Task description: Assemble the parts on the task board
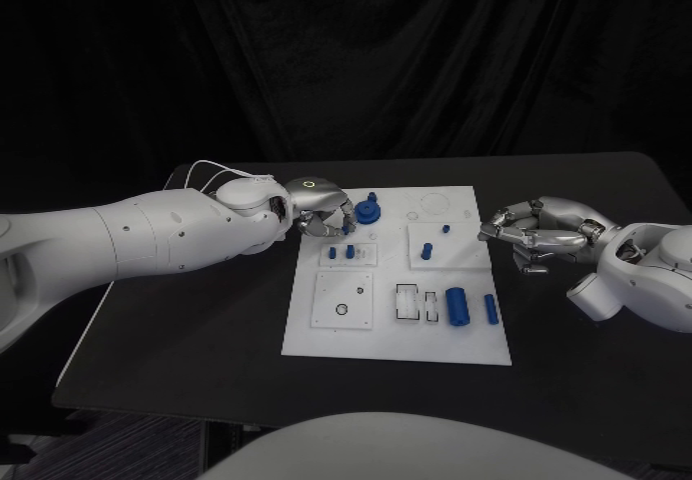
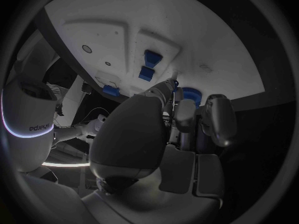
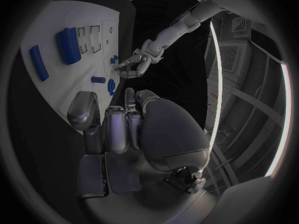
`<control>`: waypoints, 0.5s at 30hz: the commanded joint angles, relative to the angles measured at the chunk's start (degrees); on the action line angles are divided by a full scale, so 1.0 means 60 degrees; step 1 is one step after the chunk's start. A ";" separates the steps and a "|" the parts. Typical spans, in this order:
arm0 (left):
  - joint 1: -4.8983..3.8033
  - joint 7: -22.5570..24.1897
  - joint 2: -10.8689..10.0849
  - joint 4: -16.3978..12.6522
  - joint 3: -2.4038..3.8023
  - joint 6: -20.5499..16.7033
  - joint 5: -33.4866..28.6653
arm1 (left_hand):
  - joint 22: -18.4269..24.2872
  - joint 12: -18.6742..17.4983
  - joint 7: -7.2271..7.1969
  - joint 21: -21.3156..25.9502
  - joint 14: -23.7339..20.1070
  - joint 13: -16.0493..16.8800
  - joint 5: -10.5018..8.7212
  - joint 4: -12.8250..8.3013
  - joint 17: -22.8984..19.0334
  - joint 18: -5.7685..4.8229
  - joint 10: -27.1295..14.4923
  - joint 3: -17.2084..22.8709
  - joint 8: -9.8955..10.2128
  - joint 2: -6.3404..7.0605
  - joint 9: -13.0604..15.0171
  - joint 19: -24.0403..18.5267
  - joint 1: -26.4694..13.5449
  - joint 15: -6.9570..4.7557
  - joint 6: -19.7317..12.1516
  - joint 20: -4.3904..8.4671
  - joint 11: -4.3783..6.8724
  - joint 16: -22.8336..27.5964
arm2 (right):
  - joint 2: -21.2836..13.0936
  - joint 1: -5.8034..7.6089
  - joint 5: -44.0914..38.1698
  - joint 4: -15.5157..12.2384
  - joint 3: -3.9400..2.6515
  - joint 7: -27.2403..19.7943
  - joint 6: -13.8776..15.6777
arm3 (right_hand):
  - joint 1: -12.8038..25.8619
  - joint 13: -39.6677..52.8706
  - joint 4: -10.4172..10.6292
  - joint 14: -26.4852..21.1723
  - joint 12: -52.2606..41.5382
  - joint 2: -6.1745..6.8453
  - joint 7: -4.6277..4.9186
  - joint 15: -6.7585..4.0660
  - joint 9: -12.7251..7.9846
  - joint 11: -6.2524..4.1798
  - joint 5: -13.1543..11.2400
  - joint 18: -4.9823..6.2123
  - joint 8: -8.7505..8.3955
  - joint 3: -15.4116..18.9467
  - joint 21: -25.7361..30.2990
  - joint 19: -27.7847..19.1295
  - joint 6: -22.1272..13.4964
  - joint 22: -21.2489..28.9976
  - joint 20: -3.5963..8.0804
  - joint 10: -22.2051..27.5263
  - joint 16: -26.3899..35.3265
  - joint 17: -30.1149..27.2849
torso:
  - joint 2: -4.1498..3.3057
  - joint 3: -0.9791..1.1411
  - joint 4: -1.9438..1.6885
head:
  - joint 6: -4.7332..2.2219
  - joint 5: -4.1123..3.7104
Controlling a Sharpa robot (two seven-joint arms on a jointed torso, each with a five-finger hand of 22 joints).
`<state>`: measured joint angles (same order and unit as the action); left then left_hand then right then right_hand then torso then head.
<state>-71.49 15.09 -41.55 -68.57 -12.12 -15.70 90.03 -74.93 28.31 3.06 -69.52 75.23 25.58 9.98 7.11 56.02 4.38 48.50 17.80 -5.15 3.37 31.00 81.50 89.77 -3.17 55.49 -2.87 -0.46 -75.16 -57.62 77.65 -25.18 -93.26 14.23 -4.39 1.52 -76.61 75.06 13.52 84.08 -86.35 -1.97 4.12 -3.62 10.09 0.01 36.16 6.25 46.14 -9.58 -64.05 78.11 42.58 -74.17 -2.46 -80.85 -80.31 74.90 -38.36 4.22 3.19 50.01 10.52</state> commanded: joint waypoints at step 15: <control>0.0101 0.0042 0.0060 0.0065 0.0007 0.0155 0.0011 | -0.1518 0.0009 0.0013 0.0095 -0.0108 -0.0001 -0.0065 0.0025 -0.0053 0.0017 -0.0016 -0.0033 0.0045 -0.0008 -0.0017 -0.0099 -0.0082 0.0006 -0.0078 -0.0002 -0.0013 0.0064 | 0.0029 -0.0036 -0.0014 0.0020 -0.0007 0.0166 -0.0191 | -0.0098 0.0360 -0.0015 0.0218 0.0048 0.0004 0.0021 -0.0013 0.0009 -0.0006 0.0035 0.0053 0.0021 -0.0093 0.0095 -0.0103 -0.0077 0.0044 -0.0013 0.0095 0.0100 0.0054 | -0.0006 0.0003 -0.0002 | -0.0002 -0.0010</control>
<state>-71.09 15.05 -41.30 -68.20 -12.08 -15.26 90.02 -74.92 28.27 3.06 -69.19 74.83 25.57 9.98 7.11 55.75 4.38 48.31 17.80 -5.15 3.37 30.95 81.31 89.77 -3.17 55.49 -3.07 -0.48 -75.16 -57.46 77.59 -25.18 -93.15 14.23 -4.25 1.13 -76.61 75.07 13.35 84.08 -86.36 -1.97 4.12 -3.62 10.08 -0.20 36.14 6.24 46.14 -9.75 -63.83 77.91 42.58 -73.95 -2.67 -80.65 -80.08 74.91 -38.38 4.23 3.20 50.01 10.55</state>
